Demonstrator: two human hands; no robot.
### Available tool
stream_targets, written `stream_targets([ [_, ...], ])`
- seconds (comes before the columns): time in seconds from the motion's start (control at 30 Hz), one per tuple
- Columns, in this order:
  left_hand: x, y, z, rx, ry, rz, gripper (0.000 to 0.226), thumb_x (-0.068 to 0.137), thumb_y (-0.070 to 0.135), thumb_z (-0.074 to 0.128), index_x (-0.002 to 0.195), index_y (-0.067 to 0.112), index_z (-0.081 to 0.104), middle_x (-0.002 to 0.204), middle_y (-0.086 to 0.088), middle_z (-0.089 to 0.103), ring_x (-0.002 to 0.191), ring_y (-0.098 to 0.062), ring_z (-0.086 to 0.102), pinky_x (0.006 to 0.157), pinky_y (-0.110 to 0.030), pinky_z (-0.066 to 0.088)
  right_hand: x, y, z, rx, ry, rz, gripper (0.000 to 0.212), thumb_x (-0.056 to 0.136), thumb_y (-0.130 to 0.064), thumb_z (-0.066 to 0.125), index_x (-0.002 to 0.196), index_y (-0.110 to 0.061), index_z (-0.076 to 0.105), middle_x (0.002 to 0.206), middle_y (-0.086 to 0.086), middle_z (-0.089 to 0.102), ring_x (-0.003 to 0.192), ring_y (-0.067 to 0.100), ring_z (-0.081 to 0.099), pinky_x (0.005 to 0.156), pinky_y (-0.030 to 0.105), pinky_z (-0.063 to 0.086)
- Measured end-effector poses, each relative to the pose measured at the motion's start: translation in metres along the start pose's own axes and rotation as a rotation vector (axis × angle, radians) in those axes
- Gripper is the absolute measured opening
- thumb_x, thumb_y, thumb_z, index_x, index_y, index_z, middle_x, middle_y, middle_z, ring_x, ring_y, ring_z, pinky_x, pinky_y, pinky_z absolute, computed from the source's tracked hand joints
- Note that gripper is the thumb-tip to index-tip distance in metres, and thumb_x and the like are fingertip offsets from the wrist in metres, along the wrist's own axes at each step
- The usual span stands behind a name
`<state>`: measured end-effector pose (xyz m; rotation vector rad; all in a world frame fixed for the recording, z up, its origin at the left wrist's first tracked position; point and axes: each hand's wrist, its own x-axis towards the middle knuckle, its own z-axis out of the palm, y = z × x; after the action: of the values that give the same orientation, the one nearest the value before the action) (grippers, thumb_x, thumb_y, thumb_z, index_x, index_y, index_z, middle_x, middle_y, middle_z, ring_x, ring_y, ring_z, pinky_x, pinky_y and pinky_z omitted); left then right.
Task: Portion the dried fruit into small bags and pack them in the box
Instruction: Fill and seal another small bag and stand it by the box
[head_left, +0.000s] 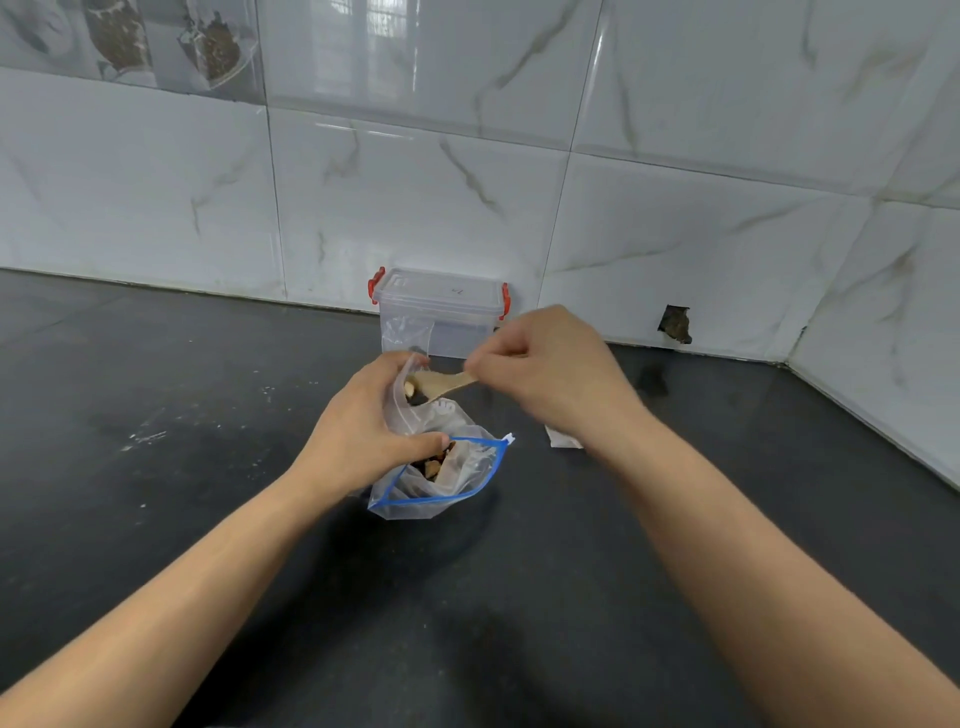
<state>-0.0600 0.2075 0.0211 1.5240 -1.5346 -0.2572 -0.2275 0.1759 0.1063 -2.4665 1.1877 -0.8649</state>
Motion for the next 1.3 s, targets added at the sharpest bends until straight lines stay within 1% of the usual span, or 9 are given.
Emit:
stream_targets([
  [0.17, 0.001, 0.001, 0.000, -0.043, 0.025, 0.031, 0.066, 0.062, 0.028, 0.083, 0.119, 0.031, 0.050, 0.111, 0.016, 0.059, 0.101, -0.004, 0.055, 0.077, -0.011, 0.038, -0.015, -0.026, 0.008, -0.401, 0.111, -0.204, 0.023, 0.087, -0.028, 0.049, 0.087, -0.026, 0.071, 0.080, -0.003, 0.068, 0.068, 0.018, 0.052, 0.052, 0.028, 0.038],
  [0.3, 0.004, -0.007, -0.006, -0.057, -0.002, 0.022, 0.066, 0.063, 0.031, 0.082, 0.121, 0.030, 0.050, 0.114, 0.015, 0.058, 0.106, -0.006, 0.054, 0.086, -0.022, 0.042, -0.018, -0.007, -0.005, -0.065, 0.206, -0.030, 0.017, 0.082, -0.026, 0.057, 0.078, -0.018, 0.072, 0.078, -0.002, 0.070, 0.075, 0.018, 0.063, 0.067, 0.031, 0.050],
  [0.37, 0.004, -0.009, -0.009, -0.064, -0.018, 0.006, 0.060, 0.066, 0.028, 0.083, 0.116, 0.036, 0.051, 0.110, 0.022, 0.053, 0.105, 0.000, 0.050, 0.085, -0.015, 0.038, -0.017, 0.011, -0.012, 0.122, 0.214, 0.099, 0.014, 0.080, -0.023, 0.062, 0.075, -0.016, 0.074, 0.061, -0.008, 0.066, 0.059, 0.006, 0.059, 0.055, 0.027, 0.046],
  [0.53, 0.008, -0.008, -0.019, -0.446, -0.040, -0.176, 0.028, 0.074, 0.030, 0.072, 0.101, 0.032, 0.065, 0.094, 0.020, 0.069, 0.088, 0.010, 0.060, 0.074, -0.011, 0.042, -0.023, 0.047, -0.010, 0.142, -0.067, 0.291, 0.013, 0.078, -0.019, 0.067, 0.068, -0.012, 0.074, 0.037, -0.013, 0.048, 0.037, 0.000, 0.041, 0.046, 0.018, 0.032],
  [0.7, 0.018, -0.009, -0.028, -0.712, -0.182, -0.311, 0.053, 0.071, 0.027, 0.073, 0.122, 0.024, 0.060, 0.106, 0.013, 0.069, 0.100, 0.001, 0.059, 0.099, -0.028, 0.037, -0.034, 0.057, 0.035, 0.087, -0.180, 0.328, 0.017, 0.087, -0.031, 0.057, 0.086, -0.020, 0.070, 0.061, -0.007, 0.062, 0.054, 0.008, 0.056, 0.061, 0.026, 0.047],
  [0.8, 0.019, -0.010, -0.028, -0.674, -0.143, -0.350, 0.043, 0.072, 0.031, 0.073, 0.114, 0.030, 0.063, 0.094, 0.010, 0.070, 0.081, -0.004, 0.063, 0.069, -0.025, 0.050, -0.039, 0.061, 0.046, 0.009, -0.278, 0.328, 0.029, 0.086, -0.050, 0.057, 0.108, -0.031, 0.061, 0.085, -0.014, 0.067, 0.084, 0.008, 0.064, 0.078, 0.029, 0.049],
  [0.93, 0.020, -0.008, -0.028, -0.656, -0.013, -0.320, 0.027, 0.074, 0.037, 0.074, 0.095, 0.019, 0.071, 0.076, 0.000, 0.072, 0.064, -0.016, 0.062, 0.049, -0.020, 0.040, -0.034, 0.055, 0.035, -0.111, -0.129, 0.248, 0.039, 0.086, -0.051, 0.058, 0.120, -0.032, 0.059, 0.115, -0.014, 0.062, 0.104, 0.007, 0.057, 0.084, 0.029, 0.047],
  [1.1, 0.034, 0.013, -0.030, -0.581, -0.024, -0.168, 0.023, 0.081, 0.026, 0.068, 0.095, 0.008, 0.066, 0.064, -0.001, 0.068, 0.045, -0.008, 0.057, 0.037, -0.013, 0.032, -0.004, 0.035, 0.018, 0.291, 0.031, 0.125, 0.015, 0.087, -0.034, 0.063, 0.096, -0.026, 0.072, 0.092, -0.014, 0.070, 0.085, 0.001, 0.062, 0.076, 0.018, 0.046],
  [1.3, 0.052, 0.038, -0.029, -0.691, -0.106, -0.005, 0.018, 0.077, 0.013, 0.068, 0.086, -0.002, 0.064, 0.075, -0.006, 0.066, 0.069, -0.012, 0.064, 0.063, -0.019, 0.050, 0.032, 0.015, 0.008, 0.597, 0.074, 0.077, 0.011, 0.087, -0.021, 0.065, 0.081, -0.019, 0.073, 0.066, -0.014, 0.065, 0.062, -0.002, 0.059, 0.057, 0.010, 0.041],
])
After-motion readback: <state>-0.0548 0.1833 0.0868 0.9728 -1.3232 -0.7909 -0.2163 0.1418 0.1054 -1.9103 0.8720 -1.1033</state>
